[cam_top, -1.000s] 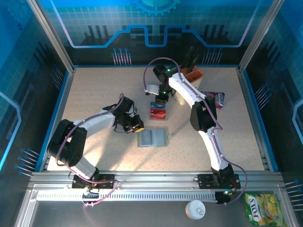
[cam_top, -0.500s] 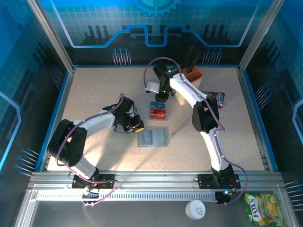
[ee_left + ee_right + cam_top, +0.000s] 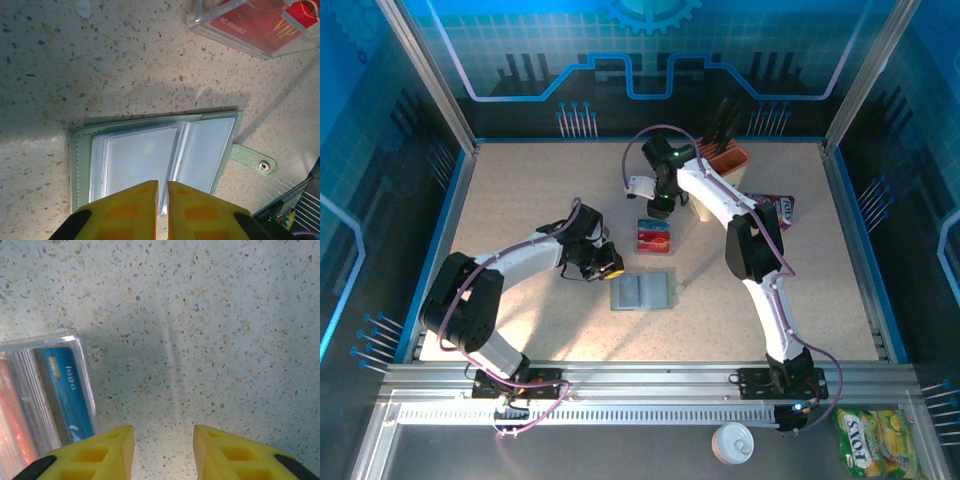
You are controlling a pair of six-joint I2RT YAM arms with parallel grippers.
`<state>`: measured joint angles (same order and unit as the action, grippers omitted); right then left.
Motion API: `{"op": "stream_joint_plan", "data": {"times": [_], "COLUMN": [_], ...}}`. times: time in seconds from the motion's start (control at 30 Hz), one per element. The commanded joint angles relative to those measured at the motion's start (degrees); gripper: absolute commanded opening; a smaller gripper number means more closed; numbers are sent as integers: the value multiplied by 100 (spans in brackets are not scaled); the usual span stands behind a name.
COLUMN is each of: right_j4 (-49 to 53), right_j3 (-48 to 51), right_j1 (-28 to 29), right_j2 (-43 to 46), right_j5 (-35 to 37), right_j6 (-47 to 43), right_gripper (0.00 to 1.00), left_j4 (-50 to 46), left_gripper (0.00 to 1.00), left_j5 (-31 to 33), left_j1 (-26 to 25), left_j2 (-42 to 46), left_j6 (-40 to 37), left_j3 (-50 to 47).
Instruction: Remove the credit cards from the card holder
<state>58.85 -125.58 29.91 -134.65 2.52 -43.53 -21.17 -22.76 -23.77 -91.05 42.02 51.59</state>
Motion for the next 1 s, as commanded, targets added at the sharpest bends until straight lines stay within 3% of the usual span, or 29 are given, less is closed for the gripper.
{"op": "stream_joint_plan", "data": {"times": [0.0, 0.33, 0.67, 0.97], "right_j4": [-40, -371, -1613, -2970], "right_j3": [15, 549, 2396, 4498], "right_j1": [100, 282, 680, 861], "right_j2": [421, 1020, 2178, 3195], "right_j5": [28, -157, -539, -1418], "right_j6": [20, 928, 3821, 6579], "right_gripper": [38, 38, 37, 34], "left_j4": [-18, 133, 519, 840], "left_gripper": [13, 13, 12, 12], "left_j5": [-129, -169, -25, -87], "left_j1": [39, 46, 39, 31], "left_j2": [101, 111, 340, 473], "left_j6": [0, 34, 238, 362], "left_j3": [-86, -149, -538, -908]}}
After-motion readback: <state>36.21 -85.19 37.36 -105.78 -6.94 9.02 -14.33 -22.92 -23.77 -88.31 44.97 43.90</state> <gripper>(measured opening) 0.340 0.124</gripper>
